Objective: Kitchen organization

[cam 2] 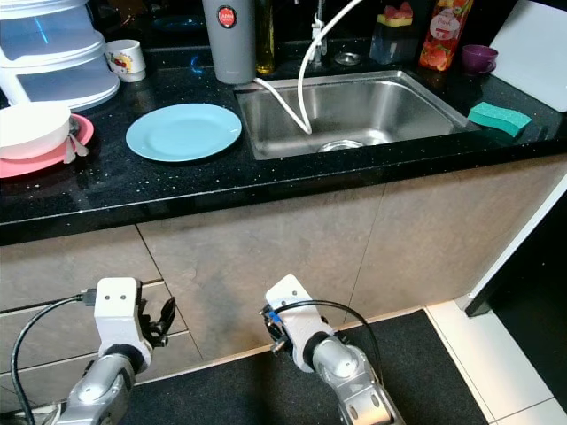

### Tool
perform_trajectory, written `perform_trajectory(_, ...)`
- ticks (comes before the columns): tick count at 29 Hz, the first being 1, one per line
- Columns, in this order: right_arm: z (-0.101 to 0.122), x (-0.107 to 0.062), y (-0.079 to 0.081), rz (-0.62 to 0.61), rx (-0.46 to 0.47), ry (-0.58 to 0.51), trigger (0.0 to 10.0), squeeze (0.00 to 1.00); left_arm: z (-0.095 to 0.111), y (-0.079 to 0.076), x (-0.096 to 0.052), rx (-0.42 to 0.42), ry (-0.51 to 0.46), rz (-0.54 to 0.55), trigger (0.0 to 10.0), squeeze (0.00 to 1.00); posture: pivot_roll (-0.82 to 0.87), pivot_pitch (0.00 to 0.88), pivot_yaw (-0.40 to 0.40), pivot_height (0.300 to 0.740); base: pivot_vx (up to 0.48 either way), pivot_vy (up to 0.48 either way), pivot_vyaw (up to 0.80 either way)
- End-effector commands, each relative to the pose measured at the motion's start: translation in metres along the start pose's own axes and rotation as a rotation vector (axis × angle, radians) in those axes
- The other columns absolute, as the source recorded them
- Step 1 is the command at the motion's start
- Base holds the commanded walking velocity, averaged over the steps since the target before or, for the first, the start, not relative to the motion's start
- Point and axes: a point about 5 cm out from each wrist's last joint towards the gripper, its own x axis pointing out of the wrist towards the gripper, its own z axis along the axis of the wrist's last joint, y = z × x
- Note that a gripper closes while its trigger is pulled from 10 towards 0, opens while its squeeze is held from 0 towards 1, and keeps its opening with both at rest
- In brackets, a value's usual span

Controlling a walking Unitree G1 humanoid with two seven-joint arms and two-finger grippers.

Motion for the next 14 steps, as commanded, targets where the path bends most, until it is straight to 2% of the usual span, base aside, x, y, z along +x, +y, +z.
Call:
perform_trajectory(1,-0.0013,-0.0001,0.0004,0.009,0.004,0.011,10.0,0.0,-0.0068,0.0001,-0.0007,0.0,0.026,0.002,10.0,0.0,-0.09,0.124,0.018,0.74,0.0,0.0,0.0)
perform_trajectory(14,-0.0012,0.0016,-0.0004,0.01,0.005,0.013,10.0,0.0,-0.0064,-0.0023,0.0027,-0.008,0.028,-0.014,10.0,0.0,-0.11,0.116,0.023,0.74,0.0,0.0,0.0)
